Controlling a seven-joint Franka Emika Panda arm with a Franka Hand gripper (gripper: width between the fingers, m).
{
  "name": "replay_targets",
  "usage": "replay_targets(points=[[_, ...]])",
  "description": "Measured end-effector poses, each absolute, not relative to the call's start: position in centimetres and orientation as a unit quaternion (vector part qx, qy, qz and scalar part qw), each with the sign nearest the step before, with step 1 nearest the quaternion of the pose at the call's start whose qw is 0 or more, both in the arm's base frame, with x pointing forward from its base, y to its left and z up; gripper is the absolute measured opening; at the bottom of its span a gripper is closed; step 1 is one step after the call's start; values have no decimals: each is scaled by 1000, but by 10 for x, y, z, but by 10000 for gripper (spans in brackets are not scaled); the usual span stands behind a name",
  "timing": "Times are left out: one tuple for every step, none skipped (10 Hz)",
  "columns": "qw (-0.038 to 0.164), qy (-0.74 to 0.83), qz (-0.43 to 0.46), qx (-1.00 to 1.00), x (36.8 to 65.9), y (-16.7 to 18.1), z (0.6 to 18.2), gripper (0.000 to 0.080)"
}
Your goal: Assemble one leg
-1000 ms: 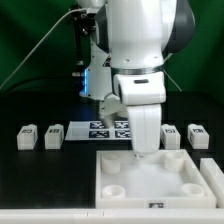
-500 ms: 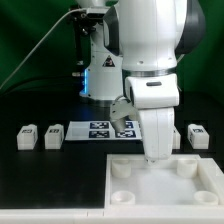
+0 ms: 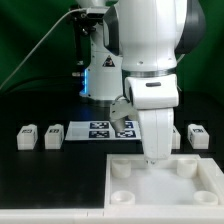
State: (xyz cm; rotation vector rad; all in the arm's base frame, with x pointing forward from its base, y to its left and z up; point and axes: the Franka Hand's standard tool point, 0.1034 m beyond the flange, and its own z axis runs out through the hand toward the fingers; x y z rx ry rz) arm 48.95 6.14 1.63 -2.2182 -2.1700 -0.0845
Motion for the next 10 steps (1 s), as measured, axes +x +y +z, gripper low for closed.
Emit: replay_targets(points=[[19,-699,-27,-715,490,61,16,232],[19,-698,-27,-715,490,61,16,414],[19,-698,-27,-715,490,61,16,549],[19,-698,-27,-715,490,60,16,549],[19,-698,-27,-715,490,60,16,628],[19,-698,-27,-715,490,60,16,643],[19,-698,-27,-716,490,60,16,643],[19,-698,-27,-716,490,60,16,649],[19,-698,-27,-716,490,60,16,649],[19,-697,-27,-716,490,59,16,649]])
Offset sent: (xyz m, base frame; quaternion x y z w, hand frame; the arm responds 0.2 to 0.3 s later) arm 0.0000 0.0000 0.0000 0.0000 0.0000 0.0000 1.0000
